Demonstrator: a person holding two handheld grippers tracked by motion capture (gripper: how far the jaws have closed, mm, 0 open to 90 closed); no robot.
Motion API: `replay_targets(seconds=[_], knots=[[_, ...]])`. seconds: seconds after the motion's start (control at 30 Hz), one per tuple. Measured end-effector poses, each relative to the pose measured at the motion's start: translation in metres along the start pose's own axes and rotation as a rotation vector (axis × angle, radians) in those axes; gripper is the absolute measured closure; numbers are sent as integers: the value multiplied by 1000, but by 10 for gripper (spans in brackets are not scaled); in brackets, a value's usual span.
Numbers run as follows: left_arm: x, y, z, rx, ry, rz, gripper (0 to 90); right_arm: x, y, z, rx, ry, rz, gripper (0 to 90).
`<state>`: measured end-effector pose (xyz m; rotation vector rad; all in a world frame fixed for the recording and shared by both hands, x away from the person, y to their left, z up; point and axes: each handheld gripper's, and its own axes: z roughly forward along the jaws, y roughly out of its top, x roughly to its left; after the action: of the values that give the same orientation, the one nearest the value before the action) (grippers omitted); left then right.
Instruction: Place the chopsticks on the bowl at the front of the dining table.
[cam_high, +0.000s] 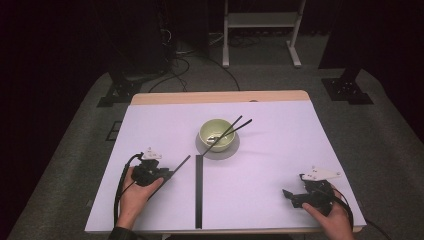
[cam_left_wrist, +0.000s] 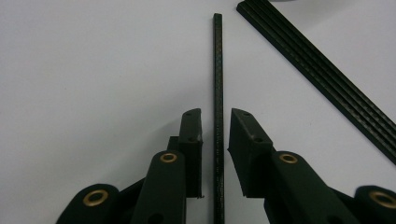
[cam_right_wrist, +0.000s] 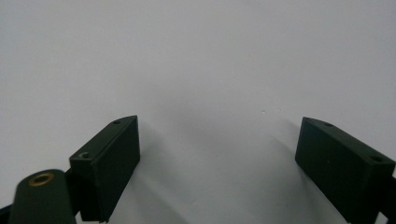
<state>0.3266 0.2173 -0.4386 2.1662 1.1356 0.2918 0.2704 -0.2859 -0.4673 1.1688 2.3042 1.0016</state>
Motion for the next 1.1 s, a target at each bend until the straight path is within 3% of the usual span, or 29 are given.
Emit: replay_targets(seconds=[0.37,0.67,0.9,1.1], knots=[[-4,3,8,11,21,29,792,0,0,0,0,0,0,123],[-6,1,10,7,49,24,836,0,0,0,1,0,1,123],[-6,2,9,10,47,38,862,0,0,0,1,-1,1,123],[-4,2,9,5,34,13,863,0,0,0,1,0,1,123]])
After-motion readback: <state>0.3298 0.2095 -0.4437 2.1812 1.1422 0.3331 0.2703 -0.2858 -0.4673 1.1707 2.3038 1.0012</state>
